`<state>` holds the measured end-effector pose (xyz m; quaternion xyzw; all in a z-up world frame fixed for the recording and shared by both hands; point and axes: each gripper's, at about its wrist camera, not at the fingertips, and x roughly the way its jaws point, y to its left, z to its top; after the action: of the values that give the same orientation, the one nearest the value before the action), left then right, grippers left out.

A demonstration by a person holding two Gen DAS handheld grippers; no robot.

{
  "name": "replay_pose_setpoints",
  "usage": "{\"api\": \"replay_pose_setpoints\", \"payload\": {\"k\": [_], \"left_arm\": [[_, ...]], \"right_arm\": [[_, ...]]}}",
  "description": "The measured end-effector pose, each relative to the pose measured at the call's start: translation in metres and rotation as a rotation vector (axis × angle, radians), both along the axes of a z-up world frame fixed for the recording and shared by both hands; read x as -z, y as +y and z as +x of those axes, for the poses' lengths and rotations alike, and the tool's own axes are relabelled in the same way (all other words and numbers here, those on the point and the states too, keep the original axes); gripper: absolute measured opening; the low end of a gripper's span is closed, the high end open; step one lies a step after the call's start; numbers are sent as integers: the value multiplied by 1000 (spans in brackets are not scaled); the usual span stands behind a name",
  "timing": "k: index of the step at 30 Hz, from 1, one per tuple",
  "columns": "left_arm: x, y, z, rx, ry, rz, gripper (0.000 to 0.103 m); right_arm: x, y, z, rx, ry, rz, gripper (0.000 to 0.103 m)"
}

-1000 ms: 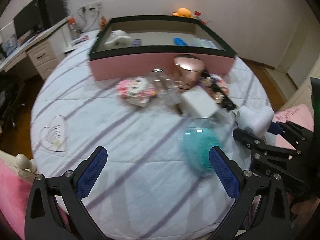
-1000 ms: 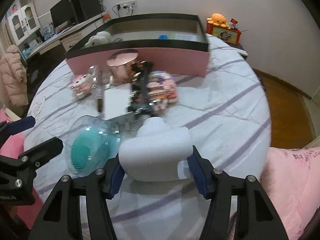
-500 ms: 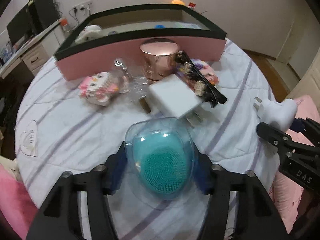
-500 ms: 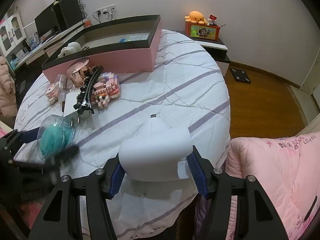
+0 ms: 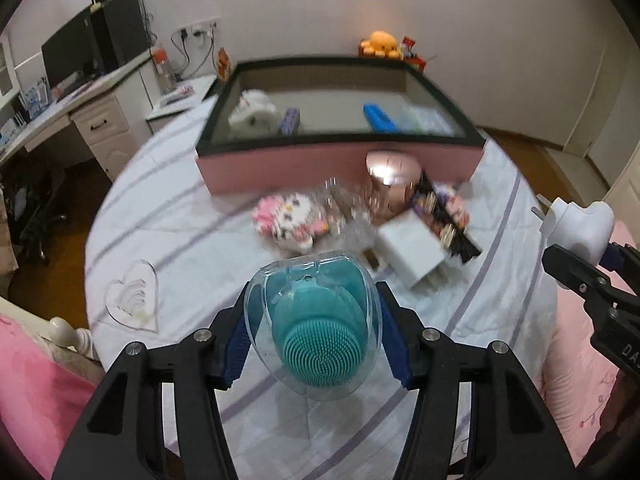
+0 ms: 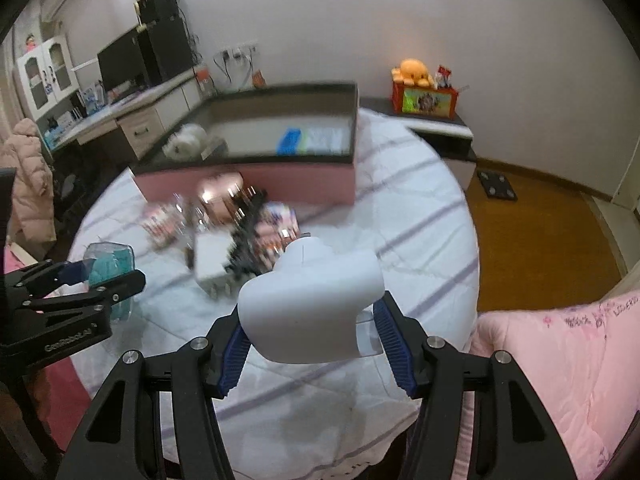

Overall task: Organize rigid objects
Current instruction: 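Carry both held items over the pink box and release them inside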

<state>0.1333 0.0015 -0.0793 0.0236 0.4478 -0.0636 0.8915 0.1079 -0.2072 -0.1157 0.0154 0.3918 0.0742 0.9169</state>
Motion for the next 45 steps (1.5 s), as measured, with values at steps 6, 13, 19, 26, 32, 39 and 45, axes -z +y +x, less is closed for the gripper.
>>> {"api": "replay_pose_setpoints", "payload": {"k": [6,13,19,26,32,39,45], "left_arm": [[-35,-1,-5,10,-120,1,57],[-74,1,-23,16,-250,13,57],[-96,1,-42,23,-341,27,57],[-98,4,-48,16,-365,18,57],[-98,3,-50,13,-371,24,57],[-96,-1,-43,19,-367,27,57],[-93,-3,-19,23,-348,23,57]], "right_arm": [[-43,6,-17,3,-132,-6,60],[-84,9,-36,9,-279,-14,60],[-93,15,-44,2,-316,2,60],[-86,19,-50,-7,-302,35,60],[-84,21,-53,-21,-299,28,60],[-87,20,-49,-24,-309,18,60],[-86,20,-29,-29,-293,22,60]]}}
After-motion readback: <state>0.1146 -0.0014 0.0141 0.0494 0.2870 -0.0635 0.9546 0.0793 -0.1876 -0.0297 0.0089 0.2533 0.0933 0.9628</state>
